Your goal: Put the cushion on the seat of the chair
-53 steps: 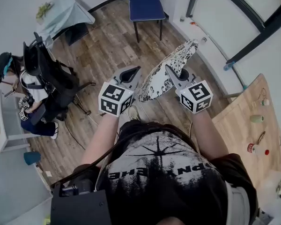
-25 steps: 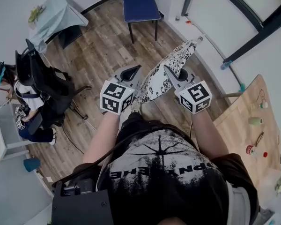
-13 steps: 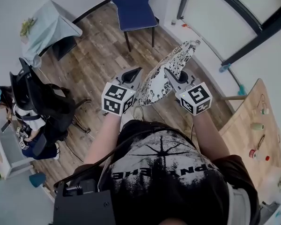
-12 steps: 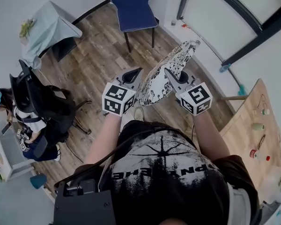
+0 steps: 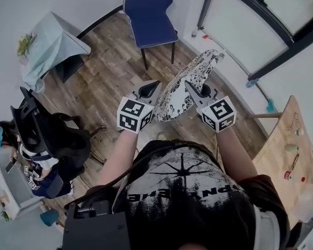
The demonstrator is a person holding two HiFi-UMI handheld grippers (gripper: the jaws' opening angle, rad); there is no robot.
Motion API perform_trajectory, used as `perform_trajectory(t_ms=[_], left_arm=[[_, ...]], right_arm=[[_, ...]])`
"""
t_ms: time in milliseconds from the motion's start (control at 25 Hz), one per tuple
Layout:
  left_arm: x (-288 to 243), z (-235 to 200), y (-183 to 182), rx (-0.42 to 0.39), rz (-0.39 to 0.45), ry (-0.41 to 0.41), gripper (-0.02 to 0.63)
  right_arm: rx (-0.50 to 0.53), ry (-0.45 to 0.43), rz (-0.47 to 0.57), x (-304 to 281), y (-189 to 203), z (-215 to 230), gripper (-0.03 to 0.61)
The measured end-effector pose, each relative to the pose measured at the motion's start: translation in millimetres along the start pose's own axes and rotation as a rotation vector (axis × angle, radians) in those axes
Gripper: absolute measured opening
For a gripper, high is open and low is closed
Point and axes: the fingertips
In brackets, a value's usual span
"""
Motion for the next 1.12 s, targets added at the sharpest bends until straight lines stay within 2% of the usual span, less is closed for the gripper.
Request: perform_trajectory(t_ms=[520,680,800,960,1120], left_arm=[[-28,-65,12,0.021,-0.028,0.016,0.015],[-44,-79,17,0.045,-0.042,0.008,0.015],[-55,-93,19,0.093,-0.048,-0.007,0.015],[-74,-113,21,0.129,-0.057,-0.038,0.015],[-107,-130,7,0.141,-0.054,-0.072,0.015]], right_arm=[[-0.002,0.014,-0.043,-65,-6,27,0.026],[-0.009,0.002,-0.065,-82,0,43,0.026],[-0.005,-0.018,-0.075,-98,3,55,0.026],[-0.003,-0.044,-0.076,-116,6,78,0.026],[-0.012,-0.074,-0.077,-129,8,116,0.026]])
Point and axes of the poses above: the fingertips, and each gripper's own axes: x backward along the fingers, z to its right, y out of its underside, and after that the axes turned 12 degrees about -y, right-handed
